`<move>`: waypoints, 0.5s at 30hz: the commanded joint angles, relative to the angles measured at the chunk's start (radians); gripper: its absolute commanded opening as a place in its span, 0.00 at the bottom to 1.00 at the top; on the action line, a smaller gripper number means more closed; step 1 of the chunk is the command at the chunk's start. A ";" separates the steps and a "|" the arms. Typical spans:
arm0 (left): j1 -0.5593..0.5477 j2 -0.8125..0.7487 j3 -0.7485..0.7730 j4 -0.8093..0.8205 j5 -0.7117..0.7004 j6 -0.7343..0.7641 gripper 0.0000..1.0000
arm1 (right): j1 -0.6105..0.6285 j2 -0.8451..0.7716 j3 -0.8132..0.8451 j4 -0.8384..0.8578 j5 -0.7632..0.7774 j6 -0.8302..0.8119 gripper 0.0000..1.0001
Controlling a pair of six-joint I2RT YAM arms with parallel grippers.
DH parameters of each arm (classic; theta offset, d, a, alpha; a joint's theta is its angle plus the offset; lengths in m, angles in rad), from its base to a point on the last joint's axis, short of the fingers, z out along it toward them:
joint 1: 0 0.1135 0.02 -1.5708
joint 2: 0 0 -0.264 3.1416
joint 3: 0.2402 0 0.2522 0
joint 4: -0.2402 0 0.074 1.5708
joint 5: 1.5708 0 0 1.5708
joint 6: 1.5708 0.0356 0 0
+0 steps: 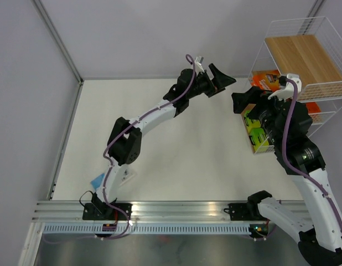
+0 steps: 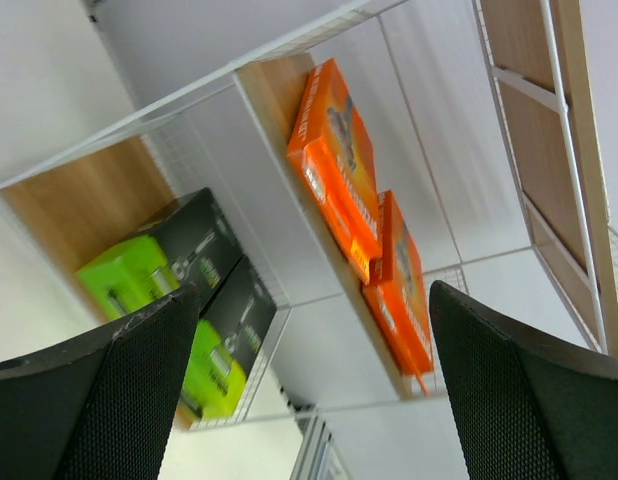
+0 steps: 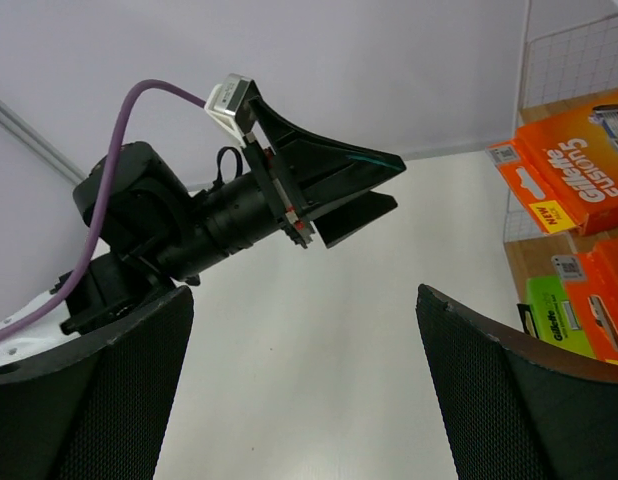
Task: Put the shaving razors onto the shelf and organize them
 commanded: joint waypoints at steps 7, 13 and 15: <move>0.113 -0.418 -0.497 -0.083 -0.021 0.160 0.97 | 0.001 0.009 -0.079 0.123 -0.224 0.065 0.98; 0.194 -0.731 -0.789 -0.273 -0.210 0.225 0.97 | -0.001 0.046 -0.139 0.217 -0.359 0.070 0.98; 0.227 -0.820 -0.869 -0.351 -0.299 0.213 0.97 | 0.001 0.076 -0.143 0.247 -0.393 0.071 0.98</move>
